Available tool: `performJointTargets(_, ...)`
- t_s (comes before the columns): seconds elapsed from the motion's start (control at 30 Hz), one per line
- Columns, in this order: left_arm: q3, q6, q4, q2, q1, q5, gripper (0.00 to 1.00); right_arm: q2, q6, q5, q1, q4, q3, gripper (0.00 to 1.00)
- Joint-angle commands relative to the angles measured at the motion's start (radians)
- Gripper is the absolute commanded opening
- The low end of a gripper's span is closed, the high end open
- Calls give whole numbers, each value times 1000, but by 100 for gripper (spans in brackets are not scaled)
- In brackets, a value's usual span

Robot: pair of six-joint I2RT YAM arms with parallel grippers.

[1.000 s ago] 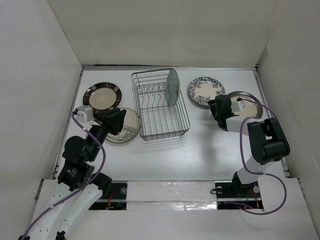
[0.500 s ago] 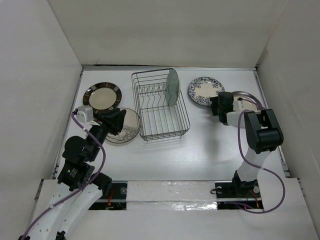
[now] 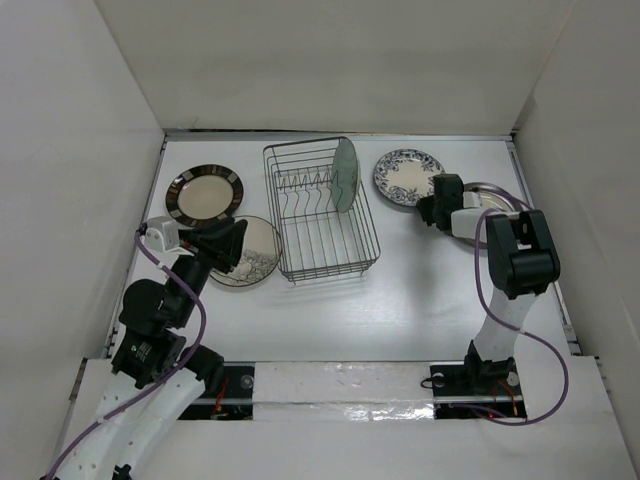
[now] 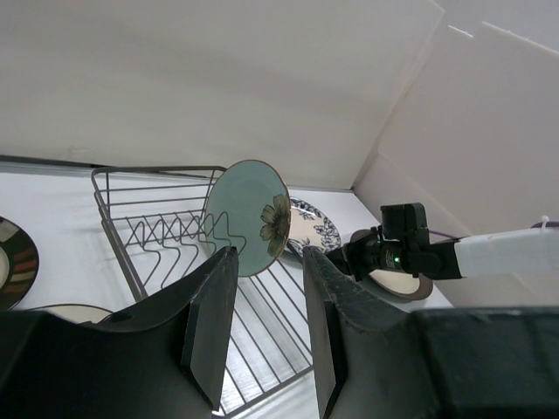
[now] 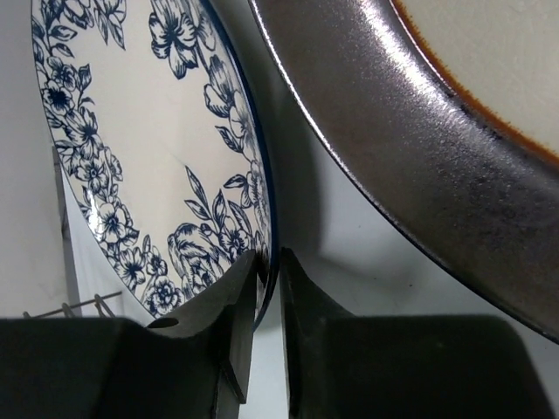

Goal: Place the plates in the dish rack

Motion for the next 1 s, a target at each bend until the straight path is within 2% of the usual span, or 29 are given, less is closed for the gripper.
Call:
performJointTargets(0.0,26,14,39,-24,4,-11,33,-4,-32,-19,-17,4,49,14)
performJointTargets(0.07,24,14,39,-29,4,-13,33,-14,-36,-38,-18,51,9,6)
performJointTargets(0.17,23,14,39,-29,4,-15,33,-23,-56,-47,-27,103,-19,0)
performJointTargets(0.37,23,17,39,-18,4,-13,33,-140,-217,74,-2,146,-71,0)
performJointTargets(0.5,24,15,39,-1,4,-12,33,-243,-340,85,-2,185,-109,0)
performJointTargets(0.83,24,17,40,34,4,-5,33,-467,-446,-15,-36,335,-267,0)
performJointTargets(0.97,24,17,40,42,4,-2,33,-548,-475,-29,-45,323,-275,0)
